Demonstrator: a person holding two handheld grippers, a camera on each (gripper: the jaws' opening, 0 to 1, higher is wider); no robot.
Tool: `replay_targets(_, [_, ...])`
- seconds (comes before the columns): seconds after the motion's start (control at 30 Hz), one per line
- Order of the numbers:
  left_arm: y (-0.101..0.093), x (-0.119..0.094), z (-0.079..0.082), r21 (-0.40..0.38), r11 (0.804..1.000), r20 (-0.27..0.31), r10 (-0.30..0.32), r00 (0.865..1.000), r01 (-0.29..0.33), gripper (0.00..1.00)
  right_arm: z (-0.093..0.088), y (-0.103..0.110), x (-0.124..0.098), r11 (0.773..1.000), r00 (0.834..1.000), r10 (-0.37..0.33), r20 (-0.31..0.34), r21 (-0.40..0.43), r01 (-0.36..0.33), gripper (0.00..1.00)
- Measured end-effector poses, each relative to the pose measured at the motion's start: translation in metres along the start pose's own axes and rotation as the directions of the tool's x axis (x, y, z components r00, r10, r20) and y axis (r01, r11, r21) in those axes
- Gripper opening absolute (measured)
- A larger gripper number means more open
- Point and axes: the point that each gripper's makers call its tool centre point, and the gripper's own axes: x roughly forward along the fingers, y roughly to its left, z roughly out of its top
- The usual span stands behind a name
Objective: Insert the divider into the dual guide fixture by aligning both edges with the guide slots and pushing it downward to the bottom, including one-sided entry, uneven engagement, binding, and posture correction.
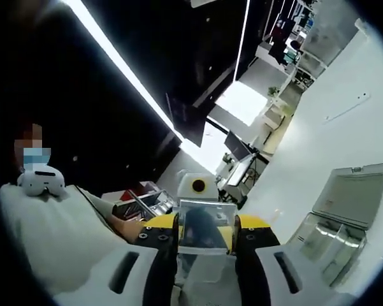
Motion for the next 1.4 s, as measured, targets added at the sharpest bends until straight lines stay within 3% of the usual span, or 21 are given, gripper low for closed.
replay_targets(0.3, [0.002,0.002,-0.002,0.090,0.995,-0.011,0.035,0.999,-0.034,0.31,0.009,-0.006,-0.002,0.999,0.998,-0.046,0.034,-0.016,0.046,0.30])
replay_targets(0.47, [0.003,0.006,-0.002,0.113,0.992,-0.004,0.058,0.998,-0.057,0.42,0.011,-0.013,-0.004,0.995,0.995,-0.093,0.040,-0.014,0.094,0.30])
replay_targets(0.77, [0.016,0.007,-0.004,0.214,0.959,-0.025,0.194,0.981,-0.184,0.49,0.008,-0.025,-0.002,0.985,0.985,-0.170,0.021,-0.021,0.170,0.30])
replay_targets(0.97, [0.028,0.003,-0.004,0.231,0.929,-0.023,0.303,0.953,-0.290,0.47,0.006,-0.035,0.000,0.968,0.969,-0.247,0.010,-0.036,0.247,0.30])
replay_targets(1.03, [0.029,0.003,-0.003,0.224,0.923,-0.019,0.326,0.945,-0.313,0.44,0.005,-0.043,-0.002,0.951,0.952,-0.307,0.010,-0.021,0.307,0.30])
replay_targets(1.1, [0.037,0.001,-0.005,0.267,0.890,-0.033,0.391,0.920,-0.369,0.42,0.005,-0.046,-0.002,0.942,0.942,-0.334,0.016,-0.019,0.334,0.30])
replay_targets(1.17, [0.035,0.003,-0.006,0.278,0.881,-0.034,0.407,0.913,-0.382,0.40,0.004,-0.048,-0.001,0.935,0.935,-0.353,0.019,0.000,0.354,0.30])
replay_targets(1.2, [0.036,0.003,-0.006,0.280,0.872,-0.029,0.427,0.904,-0.402,0.39,0.003,-0.053,-0.003,0.920,0.919,-0.393,0.021,0.013,0.393,0.30])
replay_targets(1.23, [0.036,0.003,-0.006,0.285,0.865,-0.027,0.439,0.898,-0.414,0.37,0.002,-0.053,-0.003,0.917,0.917,-0.399,0.022,0.009,0.399,0.30])
replay_targets(1.27, [0.038,0.003,-0.006,0.288,0.854,-0.028,0.459,0.888,-0.433,0.37,0.002,-0.053,-0.003,0.916,0.916,-0.401,0.024,0.010,0.401,0.30])
replay_targets(1.37, [0.045,0.003,-0.009,0.318,0.819,-0.041,0.515,0.856,-0.477,0.34,0.002,-0.059,-0.006,0.887,0.885,-0.462,0.050,0.040,0.461,0.30])
replay_targets(1.4, [0.044,0.004,-0.010,0.315,0.821,-0.042,0.513,0.857,-0.476,0.32,0.002,-0.058,-0.006,0.887,0.886,-0.461,0.055,0.051,0.458,0.30])
